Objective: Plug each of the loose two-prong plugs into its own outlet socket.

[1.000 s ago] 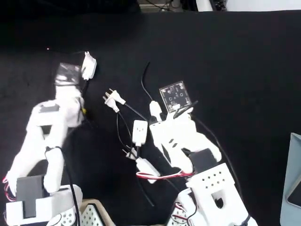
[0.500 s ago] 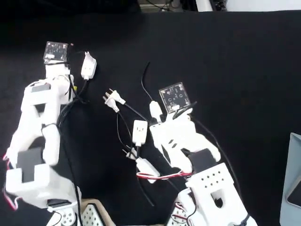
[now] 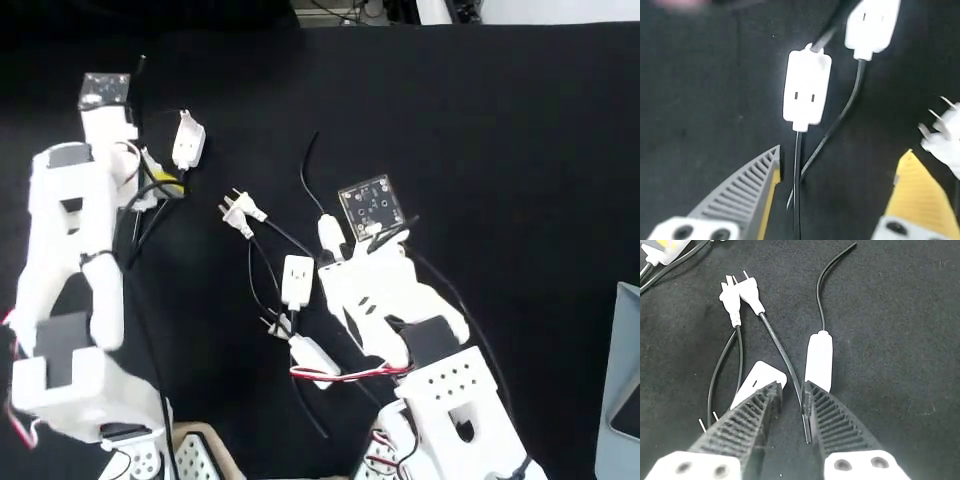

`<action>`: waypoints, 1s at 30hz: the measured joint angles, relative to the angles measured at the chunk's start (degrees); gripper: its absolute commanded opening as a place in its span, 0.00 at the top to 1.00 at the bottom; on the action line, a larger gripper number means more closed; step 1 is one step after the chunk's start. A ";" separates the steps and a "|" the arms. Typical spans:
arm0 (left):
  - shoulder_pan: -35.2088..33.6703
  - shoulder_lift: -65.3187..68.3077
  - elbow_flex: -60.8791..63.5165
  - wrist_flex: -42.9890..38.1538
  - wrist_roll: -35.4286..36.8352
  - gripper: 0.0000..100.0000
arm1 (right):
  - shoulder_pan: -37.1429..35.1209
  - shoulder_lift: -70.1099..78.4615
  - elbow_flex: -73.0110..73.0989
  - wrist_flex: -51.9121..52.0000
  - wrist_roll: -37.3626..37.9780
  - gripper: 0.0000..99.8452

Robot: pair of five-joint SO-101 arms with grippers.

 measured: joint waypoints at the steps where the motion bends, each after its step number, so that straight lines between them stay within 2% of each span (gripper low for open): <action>1: 0.00 -1.93 -0.18 2.02 0.00 0.65 | 0.00 0.00 0.00 0.00 0.00 0.93; 7: 0.00 -14.51 0.18 10.46 0.18 0.65 | 0.00 0.00 0.00 0.00 0.00 0.93; 12: 2.81 -25.14 7.03 14.07 0.18 0.65 | 0.00 0.00 0.00 0.00 0.00 0.93; 16: 5.98 -33.85 15.82 14.07 0.70 0.65 | 0.00 2.73 0.00 0.00 0.00 0.93; 21: 6.86 -44.13 26.37 12.57 6.51 0.65 | 0.00 11.16 -2.46 0.00 0.00 0.93; 27: 1.05 -54.77 39.56 6.33 11.60 0.65 | -1.58 21.19 -10.20 0.00 0.00 0.92; 30: -1.85 -58.37 45.10 3.08 13.98 0.65 | -4.40 26.73 -14.77 0.00 0.00 0.87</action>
